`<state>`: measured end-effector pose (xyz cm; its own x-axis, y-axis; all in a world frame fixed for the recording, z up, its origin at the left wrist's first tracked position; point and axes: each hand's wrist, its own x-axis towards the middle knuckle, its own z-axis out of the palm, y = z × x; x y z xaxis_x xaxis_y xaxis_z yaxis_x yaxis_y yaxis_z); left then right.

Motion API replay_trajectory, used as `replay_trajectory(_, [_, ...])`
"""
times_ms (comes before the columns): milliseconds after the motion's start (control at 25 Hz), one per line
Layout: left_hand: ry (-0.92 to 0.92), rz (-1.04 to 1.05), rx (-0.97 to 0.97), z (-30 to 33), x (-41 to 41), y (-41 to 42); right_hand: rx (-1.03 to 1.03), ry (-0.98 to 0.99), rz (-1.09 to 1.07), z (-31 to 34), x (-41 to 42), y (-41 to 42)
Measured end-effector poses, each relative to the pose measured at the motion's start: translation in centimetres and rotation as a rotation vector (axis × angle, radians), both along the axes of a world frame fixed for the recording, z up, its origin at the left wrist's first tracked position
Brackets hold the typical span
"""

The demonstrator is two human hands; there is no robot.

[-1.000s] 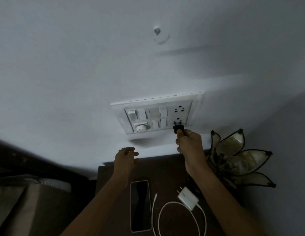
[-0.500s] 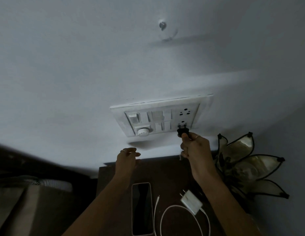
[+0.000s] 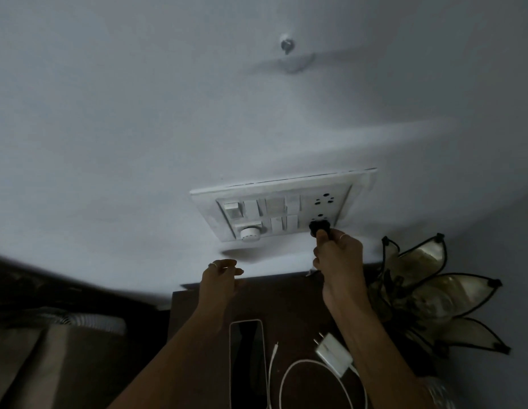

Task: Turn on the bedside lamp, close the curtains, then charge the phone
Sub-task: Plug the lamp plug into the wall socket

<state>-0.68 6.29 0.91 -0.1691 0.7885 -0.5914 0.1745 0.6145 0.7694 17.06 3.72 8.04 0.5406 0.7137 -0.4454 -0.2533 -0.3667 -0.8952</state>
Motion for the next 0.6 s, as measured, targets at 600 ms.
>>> replay_trajectory(600, [-0.039,-0.059,-0.027,0.3,0.0,-1.2,-0.146,0.054,0.090,0.9,-0.3,0.6])
